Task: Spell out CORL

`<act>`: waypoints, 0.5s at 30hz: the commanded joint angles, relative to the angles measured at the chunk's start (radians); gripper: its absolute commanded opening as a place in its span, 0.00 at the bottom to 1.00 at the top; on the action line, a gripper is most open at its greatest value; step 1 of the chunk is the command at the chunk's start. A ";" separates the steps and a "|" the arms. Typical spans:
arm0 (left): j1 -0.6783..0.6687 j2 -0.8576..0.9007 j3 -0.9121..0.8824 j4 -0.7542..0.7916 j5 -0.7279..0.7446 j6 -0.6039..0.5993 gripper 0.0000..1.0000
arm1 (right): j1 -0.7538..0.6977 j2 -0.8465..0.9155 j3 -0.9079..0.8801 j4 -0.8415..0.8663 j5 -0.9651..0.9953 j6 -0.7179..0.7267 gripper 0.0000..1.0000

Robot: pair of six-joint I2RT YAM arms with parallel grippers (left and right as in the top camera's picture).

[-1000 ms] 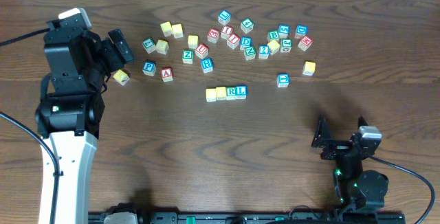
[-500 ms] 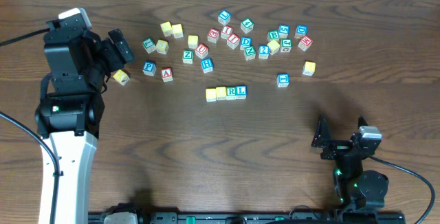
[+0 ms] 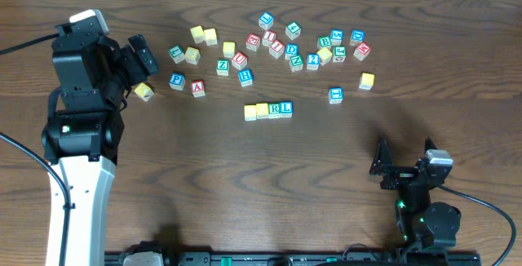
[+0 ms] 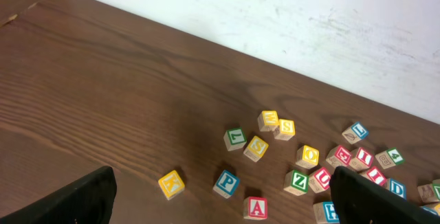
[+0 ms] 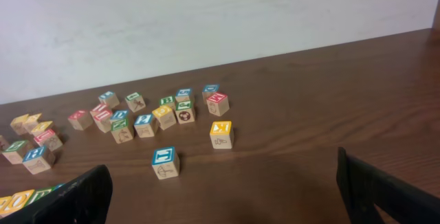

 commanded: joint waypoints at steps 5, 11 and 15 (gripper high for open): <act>0.005 -0.113 -0.044 -0.033 -0.095 0.003 0.98 | -0.016 -0.009 -0.005 0.000 -0.006 -0.008 0.99; 0.005 -0.278 -0.208 -0.047 -0.095 0.003 0.98 | -0.016 -0.009 -0.005 0.000 -0.006 -0.008 0.99; 0.005 -0.444 -0.388 -0.036 -0.114 0.005 0.98 | -0.016 -0.009 -0.005 0.000 -0.006 -0.008 0.99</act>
